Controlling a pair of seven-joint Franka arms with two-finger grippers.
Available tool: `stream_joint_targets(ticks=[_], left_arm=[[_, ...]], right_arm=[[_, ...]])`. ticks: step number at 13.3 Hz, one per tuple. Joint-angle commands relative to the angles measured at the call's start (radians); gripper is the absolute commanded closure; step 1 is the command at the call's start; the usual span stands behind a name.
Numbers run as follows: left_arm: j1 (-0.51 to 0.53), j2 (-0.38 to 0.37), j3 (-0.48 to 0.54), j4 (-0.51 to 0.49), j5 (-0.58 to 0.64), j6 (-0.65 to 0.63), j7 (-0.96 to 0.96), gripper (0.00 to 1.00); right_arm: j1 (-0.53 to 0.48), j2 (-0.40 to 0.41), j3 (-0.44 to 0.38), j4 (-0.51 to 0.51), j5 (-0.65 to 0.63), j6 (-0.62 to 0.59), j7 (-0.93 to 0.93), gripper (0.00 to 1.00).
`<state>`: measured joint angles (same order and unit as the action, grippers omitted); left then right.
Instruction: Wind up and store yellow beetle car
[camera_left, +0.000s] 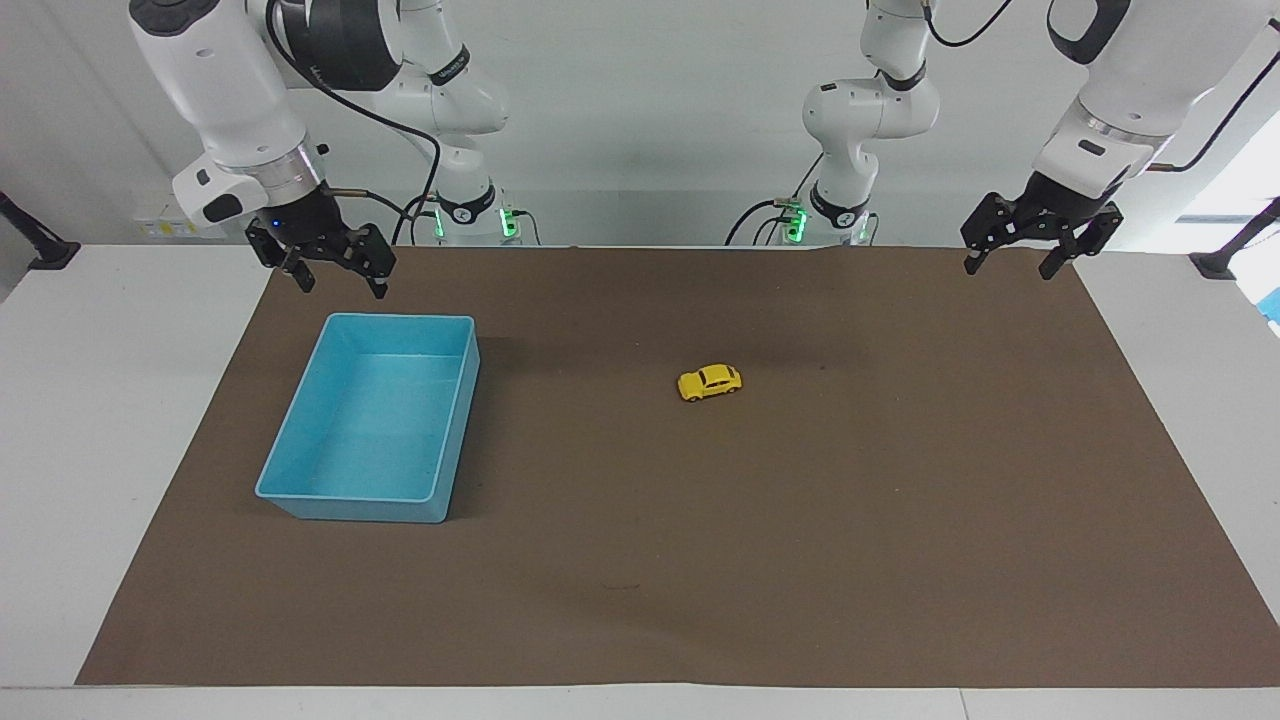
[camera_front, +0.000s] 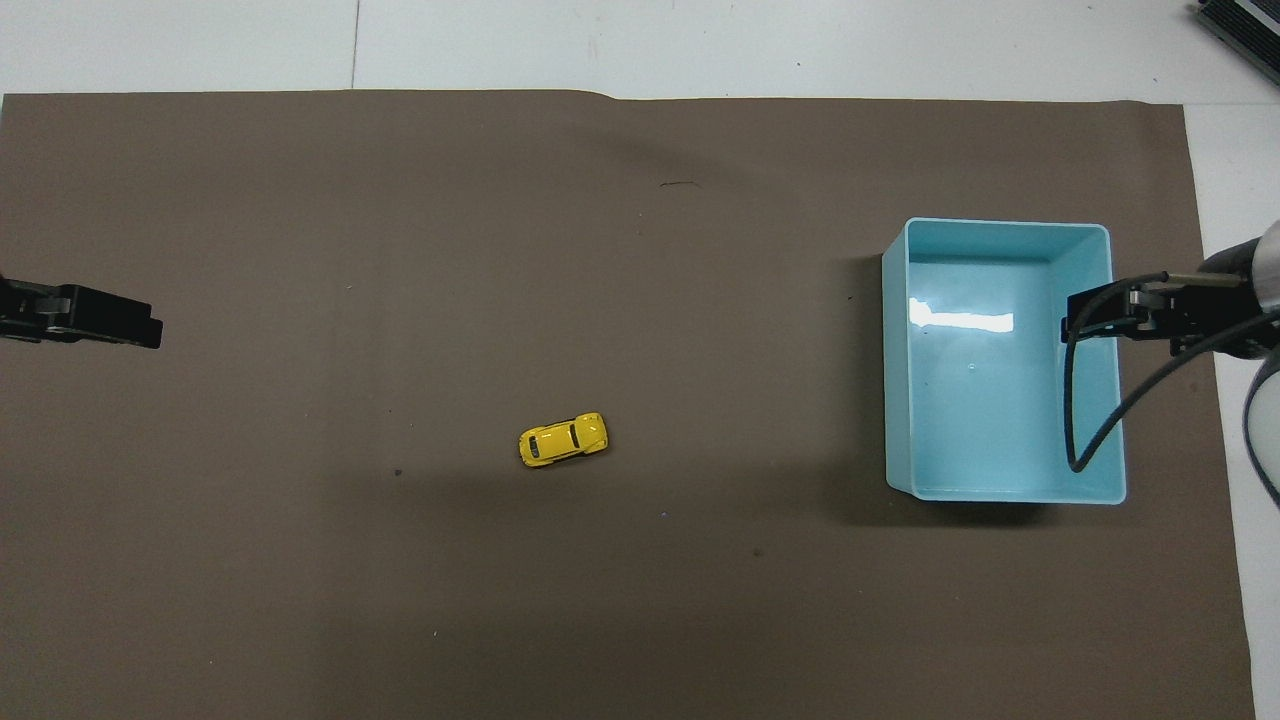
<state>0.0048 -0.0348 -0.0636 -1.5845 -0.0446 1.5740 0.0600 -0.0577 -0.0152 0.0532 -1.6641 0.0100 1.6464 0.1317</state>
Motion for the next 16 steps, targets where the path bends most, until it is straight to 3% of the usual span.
stream_joint_targets(ticks=[1,12,16], left_arm=[[0.006,-0.016,-0.004,-0.017,0.012,0.006,0.011,0.0],[0.015,-0.016,-0.004,-0.015,0.014,-0.012,-0.003,0.0],[0.033,-0.016,-0.004,-0.012,0.012,-0.037,-0.112,0.0]], right_arm=[[-0.007,-0.014,0.005,-0.009,0.007,0.001,0.008,0.0],[-0.007,-0.014,0.005,-0.009,0.005,0.0,0.006,0.0],[-0.005,-0.015,0.005,-0.008,-0.011,-0.011,0.002,0.0]])
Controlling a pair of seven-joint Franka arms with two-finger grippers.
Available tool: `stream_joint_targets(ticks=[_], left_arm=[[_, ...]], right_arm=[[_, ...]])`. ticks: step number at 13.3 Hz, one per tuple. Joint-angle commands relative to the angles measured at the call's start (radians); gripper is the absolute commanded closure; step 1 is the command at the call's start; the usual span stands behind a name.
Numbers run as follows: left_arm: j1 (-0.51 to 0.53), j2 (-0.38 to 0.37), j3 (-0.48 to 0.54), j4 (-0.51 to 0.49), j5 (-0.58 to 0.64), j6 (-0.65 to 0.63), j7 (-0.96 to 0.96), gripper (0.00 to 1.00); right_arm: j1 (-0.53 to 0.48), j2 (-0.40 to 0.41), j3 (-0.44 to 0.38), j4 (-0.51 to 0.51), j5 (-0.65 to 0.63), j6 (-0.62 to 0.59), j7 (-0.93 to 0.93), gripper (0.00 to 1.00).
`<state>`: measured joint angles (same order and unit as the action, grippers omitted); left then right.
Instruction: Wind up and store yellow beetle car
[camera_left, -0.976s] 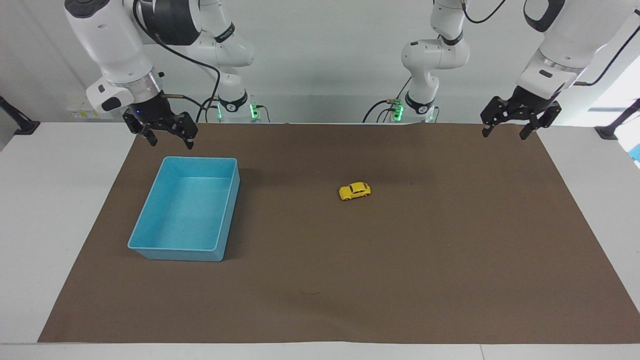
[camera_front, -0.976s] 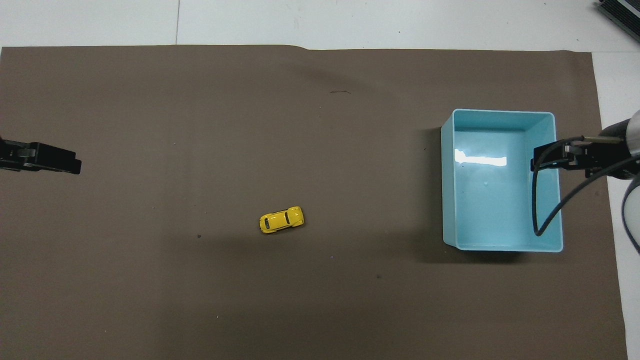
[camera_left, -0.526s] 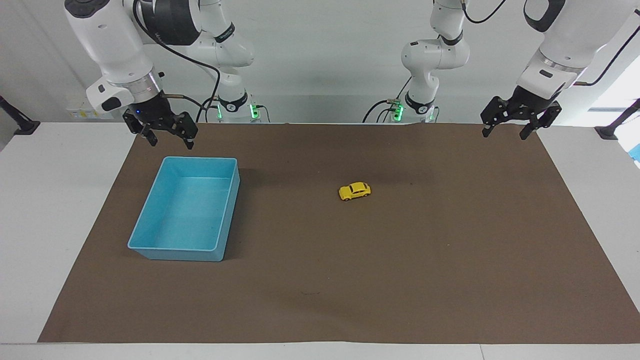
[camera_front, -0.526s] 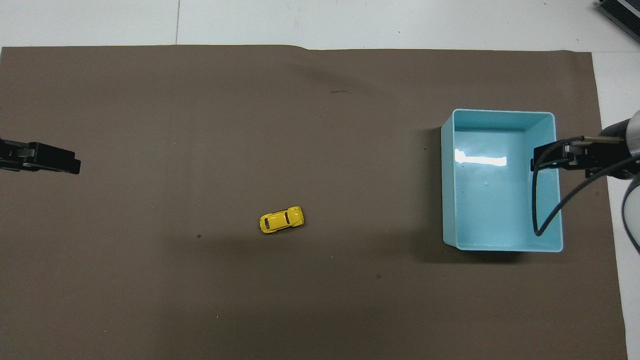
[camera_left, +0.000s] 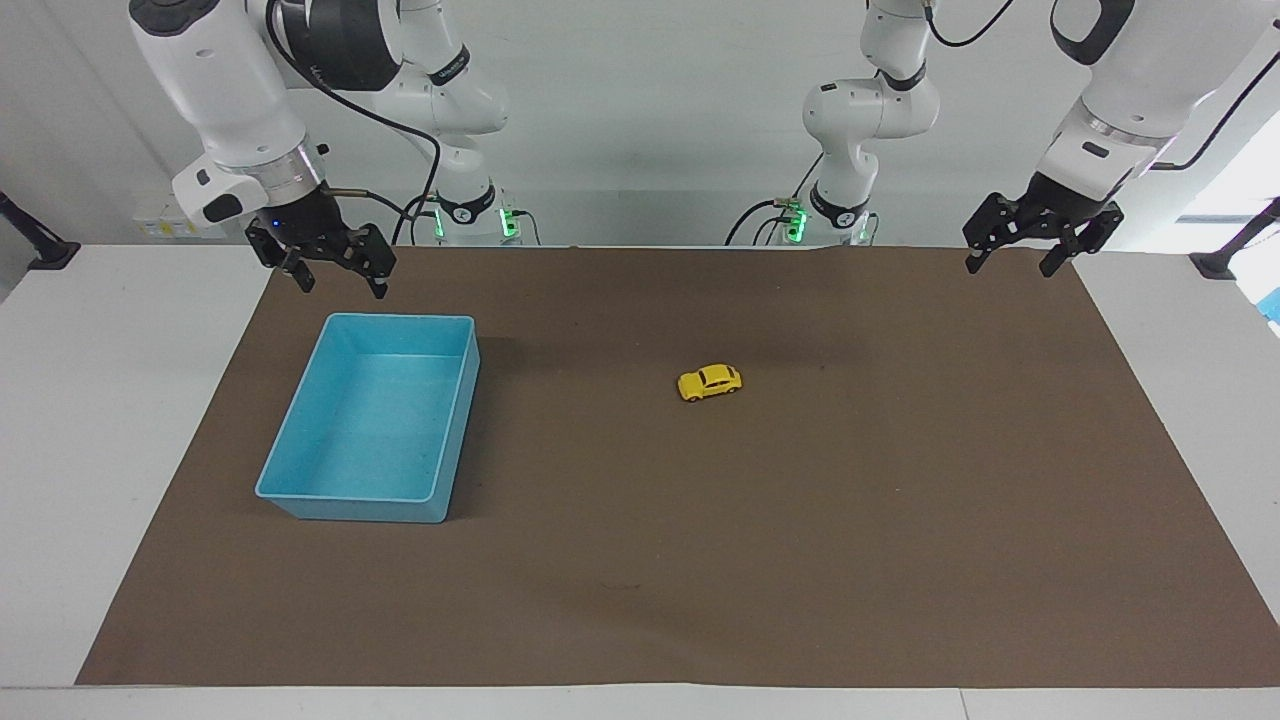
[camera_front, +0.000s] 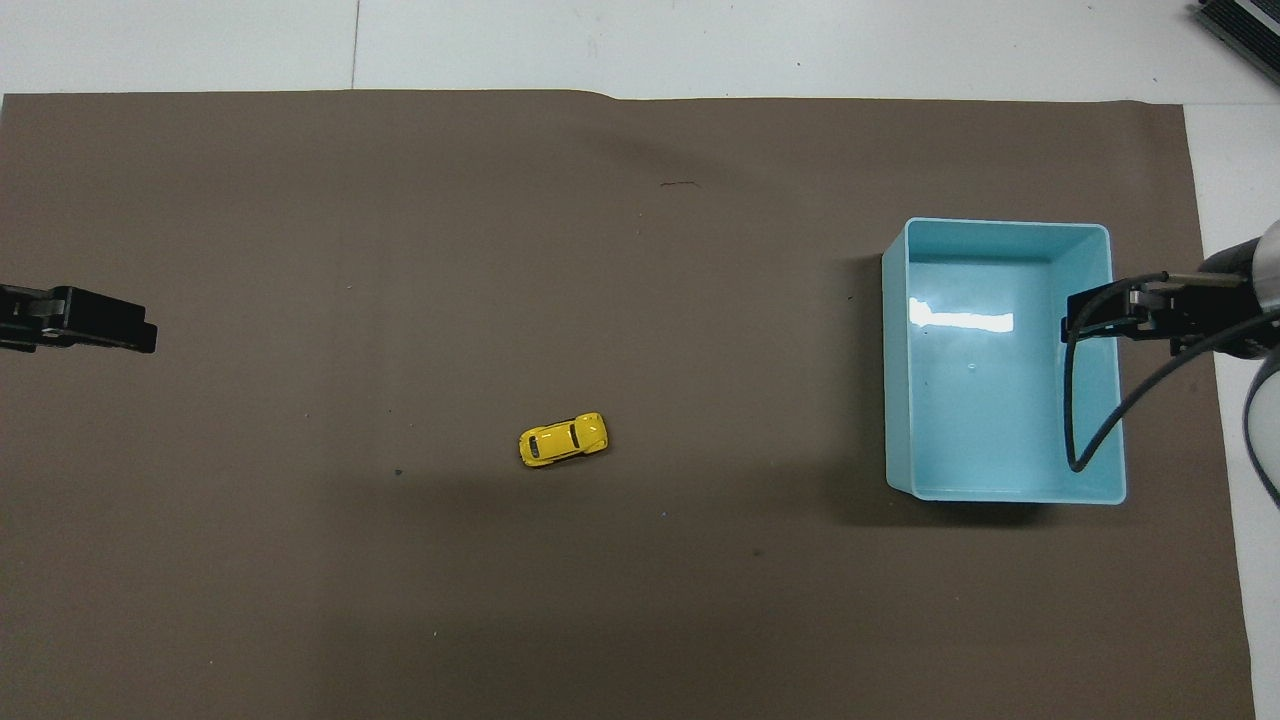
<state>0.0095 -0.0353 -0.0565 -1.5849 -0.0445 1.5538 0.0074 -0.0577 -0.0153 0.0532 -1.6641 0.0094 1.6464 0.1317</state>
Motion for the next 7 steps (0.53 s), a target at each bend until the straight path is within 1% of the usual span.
stream_joint_targets(ticks=[1,4,7], left_arm=[[0.027,-0.018,-0.012,-0.017,0.009,-0.014,-0.105,0.0],[0.017,-0.023,-0.012,-0.029,0.006,-0.009,-0.232,0.0],[0.006,-0.034,-0.023,-0.09,0.002,0.0,-0.413,0.0]], right_arm=[[-0.007,-0.015,0.005,-0.008,-0.012,-0.017,0.0,0.0],[-0.007,-0.015,0.005,-0.008,-0.009,-0.027,0.0,0.0],[-0.007,-0.015,0.005,-0.008,-0.008,-0.027,0.0,0.0]])
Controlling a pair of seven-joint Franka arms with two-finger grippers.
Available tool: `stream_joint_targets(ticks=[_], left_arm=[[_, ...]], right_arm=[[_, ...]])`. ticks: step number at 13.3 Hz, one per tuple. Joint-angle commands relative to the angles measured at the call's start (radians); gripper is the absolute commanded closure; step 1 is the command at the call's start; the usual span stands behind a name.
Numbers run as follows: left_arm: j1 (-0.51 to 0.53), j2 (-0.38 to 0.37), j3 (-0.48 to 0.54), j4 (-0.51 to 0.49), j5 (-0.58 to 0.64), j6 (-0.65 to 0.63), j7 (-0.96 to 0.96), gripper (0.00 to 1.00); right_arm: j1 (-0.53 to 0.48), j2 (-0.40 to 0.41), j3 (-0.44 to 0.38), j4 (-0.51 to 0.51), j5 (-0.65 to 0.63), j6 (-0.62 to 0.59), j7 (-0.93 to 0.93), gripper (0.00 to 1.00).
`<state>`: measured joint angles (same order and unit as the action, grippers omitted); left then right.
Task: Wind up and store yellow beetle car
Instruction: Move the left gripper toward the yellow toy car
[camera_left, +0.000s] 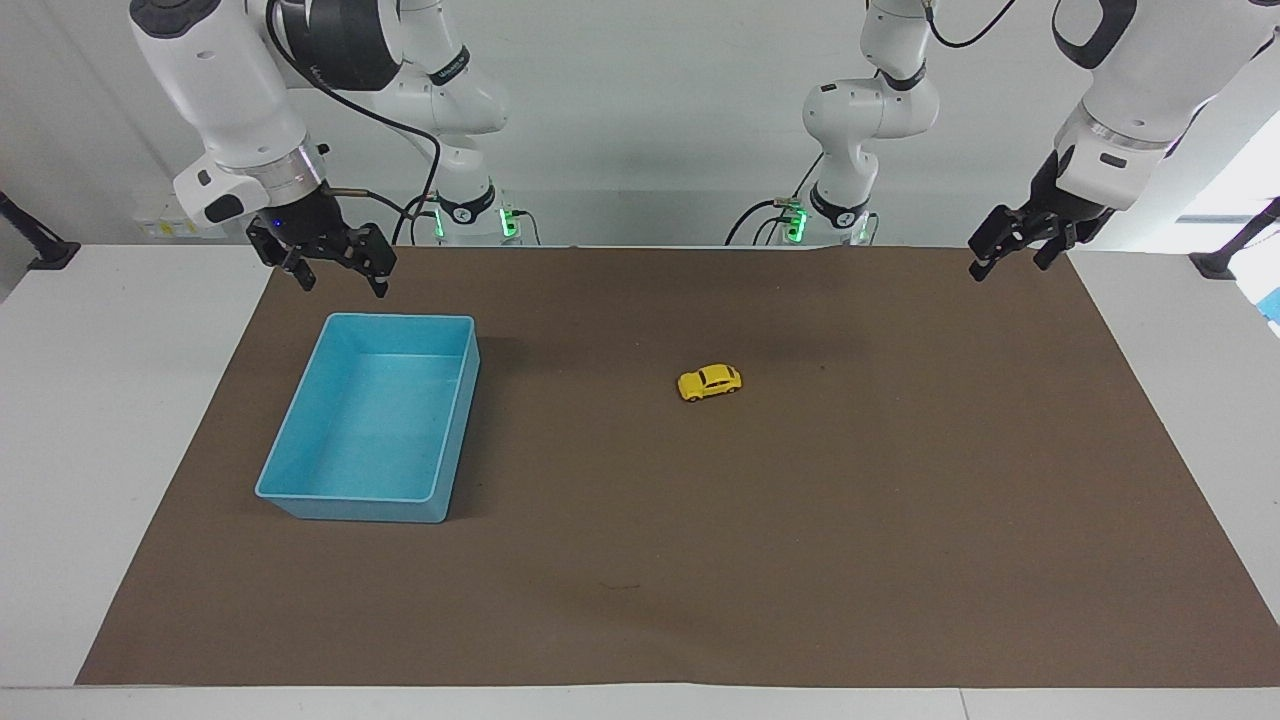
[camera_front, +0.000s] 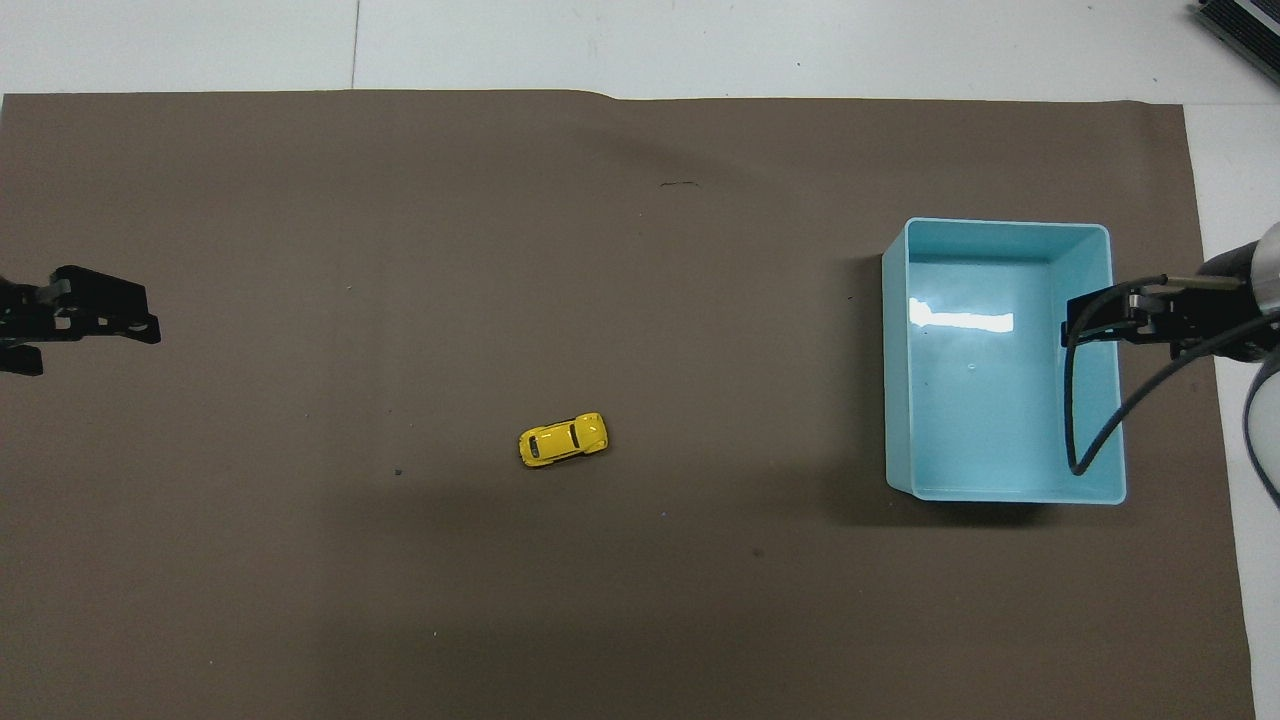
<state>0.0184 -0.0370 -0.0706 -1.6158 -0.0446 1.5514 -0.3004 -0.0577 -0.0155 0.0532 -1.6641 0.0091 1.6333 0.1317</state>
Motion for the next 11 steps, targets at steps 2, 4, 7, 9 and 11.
stream_joint_targets(ticks=[2,4,7,9,11], left_arm=[[-0.037,-0.032,-0.008,-0.084,0.002,0.018,-0.237,0.0],[-0.051,-0.034,-0.009,-0.096,-0.001,0.033,-0.365,0.0],[-0.1,-0.027,-0.008,-0.116,-0.031,0.07,-0.535,0.0],[-0.138,-0.027,-0.008,-0.145,-0.049,0.122,-0.674,0.0],[-0.158,-0.027,-0.008,-0.164,-0.06,0.157,-0.805,0.0]], right_arm=[[-0.007,-0.015,0.007,-0.008,-0.008,-0.013,0.0,0.0],[-0.007,-0.015,0.007,-0.008,-0.008,-0.013,0.0,0.0],[-0.007,-0.015,0.005,-0.009,-0.008,-0.013,0.0,0.0],[-0.007,-0.015,0.005,-0.008,-0.008,-0.013,0.0,0.0],[-0.007,-0.015,0.005,-0.008,-0.008,-0.013,0.0,0.0]])
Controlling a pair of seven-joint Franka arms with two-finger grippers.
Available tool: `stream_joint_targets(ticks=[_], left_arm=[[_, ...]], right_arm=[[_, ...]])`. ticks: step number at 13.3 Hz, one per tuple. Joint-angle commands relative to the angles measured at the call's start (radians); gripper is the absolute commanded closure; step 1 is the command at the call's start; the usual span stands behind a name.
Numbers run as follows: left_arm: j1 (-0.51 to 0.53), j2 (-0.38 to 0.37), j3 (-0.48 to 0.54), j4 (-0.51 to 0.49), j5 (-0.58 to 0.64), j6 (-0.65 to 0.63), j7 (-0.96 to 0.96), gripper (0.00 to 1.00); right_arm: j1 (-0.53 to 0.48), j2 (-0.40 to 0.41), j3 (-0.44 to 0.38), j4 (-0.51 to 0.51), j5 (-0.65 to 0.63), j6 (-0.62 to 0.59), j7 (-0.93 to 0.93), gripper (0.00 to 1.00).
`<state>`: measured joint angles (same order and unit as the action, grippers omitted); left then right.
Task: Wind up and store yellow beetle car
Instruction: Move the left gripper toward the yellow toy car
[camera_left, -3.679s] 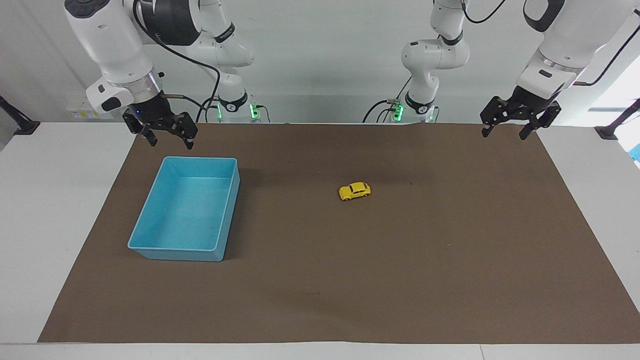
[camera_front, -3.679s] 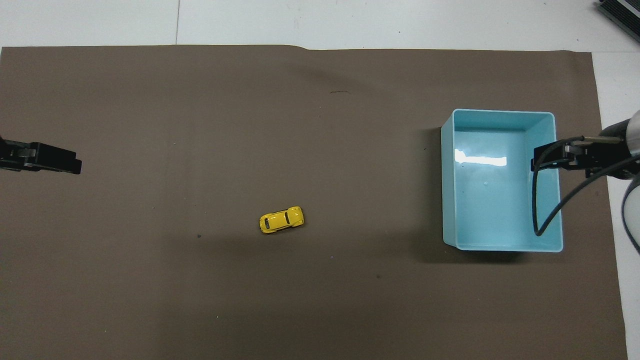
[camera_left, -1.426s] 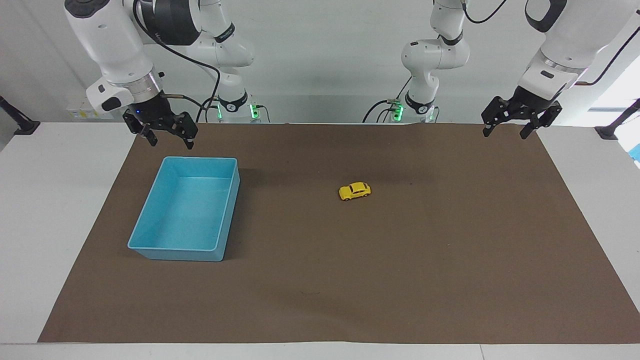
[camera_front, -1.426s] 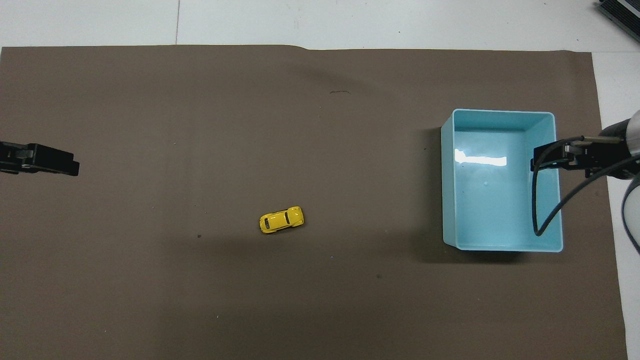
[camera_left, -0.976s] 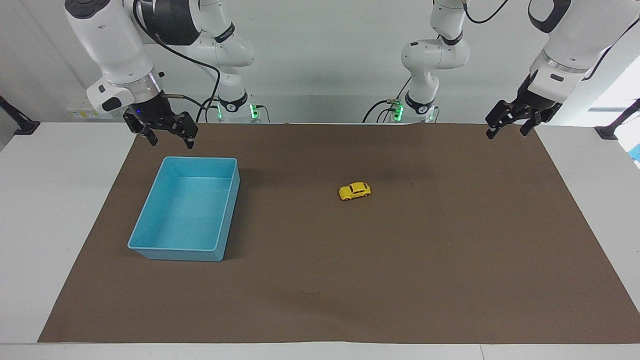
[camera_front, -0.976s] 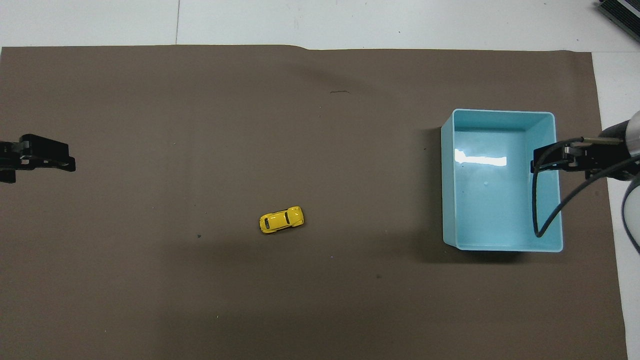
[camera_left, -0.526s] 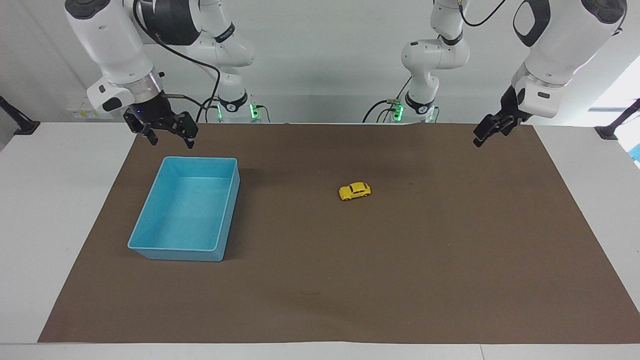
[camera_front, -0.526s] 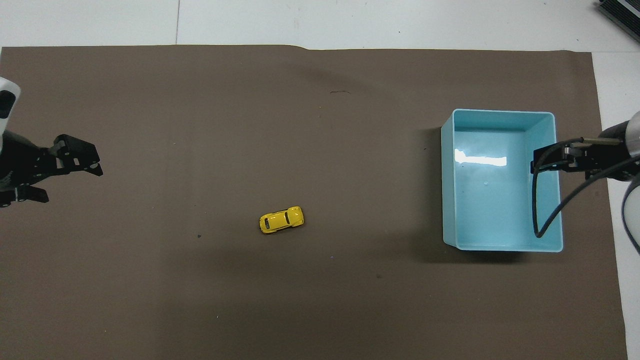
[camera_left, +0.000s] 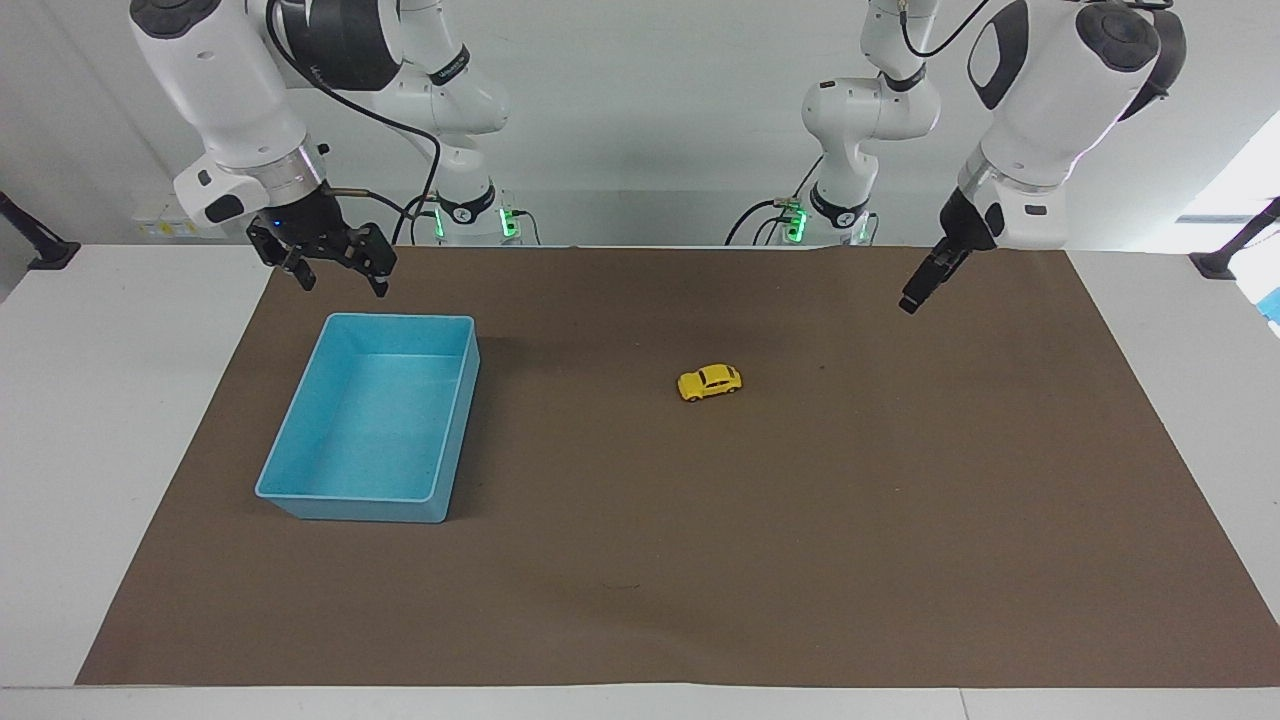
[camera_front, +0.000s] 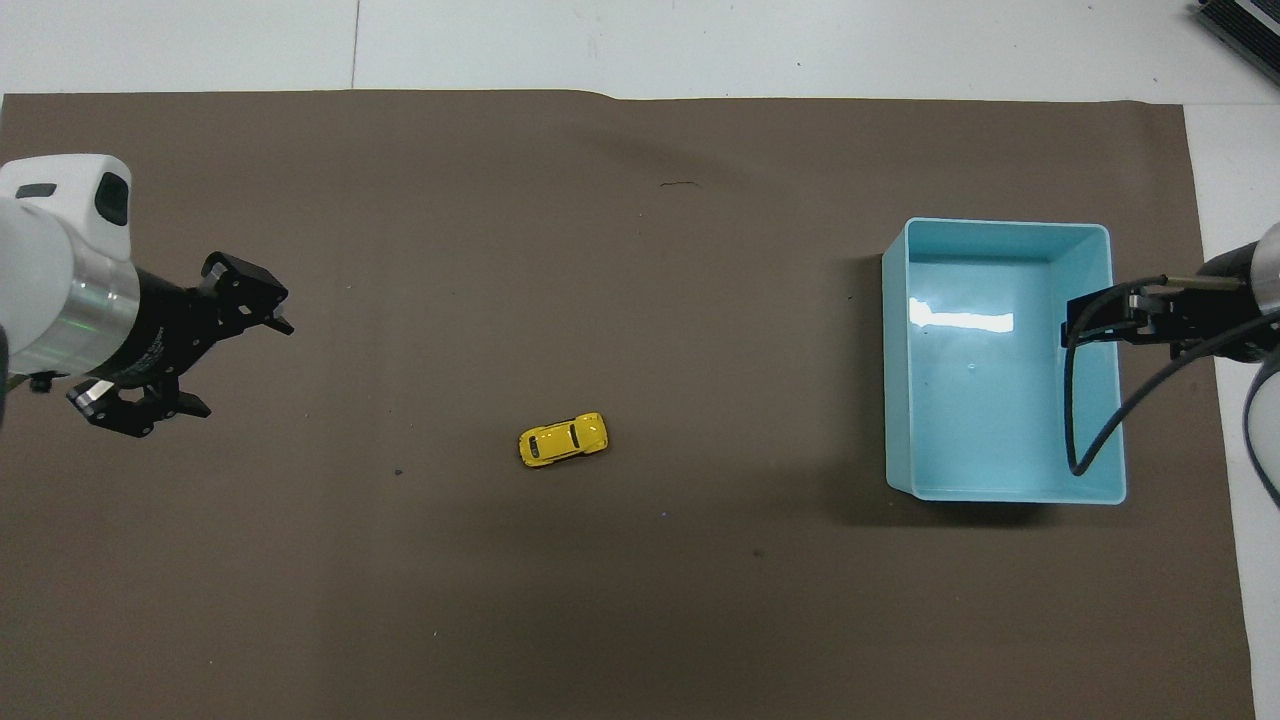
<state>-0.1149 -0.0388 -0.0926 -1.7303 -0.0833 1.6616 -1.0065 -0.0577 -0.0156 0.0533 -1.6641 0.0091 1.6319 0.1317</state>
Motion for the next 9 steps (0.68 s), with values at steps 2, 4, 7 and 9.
stream_joint_targets(ticks=[2,4,7,9], left_arm=[[-0.026,-0.023,0.013,-0.055,-0.047,0.05,-0.151,0.0],[-0.04,-0.021,0.014,-0.077,-0.059,0.082,-0.24,0.0],[-0.054,-0.021,0.014,-0.104,-0.059,0.127,-0.329,0.0],[-0.064,-0.018,0.014,-0.112,-0.059,0.144,-0.388,0.0]], right_arm=[[-0.007,-0.015,0.005,-0.008,-0.008,-0.012,0.0,0.0],[-0.007,-0.015,0.005,-0.008,-0.008,-0.012,0.0,0.0],[-0.007,-0.015,0.005,-0.009,-0.008,-0.012,0.0,0.0],[-0.007,-0.015,0.005,-0.009,-0.008,-0.012,0.0,0.0]])
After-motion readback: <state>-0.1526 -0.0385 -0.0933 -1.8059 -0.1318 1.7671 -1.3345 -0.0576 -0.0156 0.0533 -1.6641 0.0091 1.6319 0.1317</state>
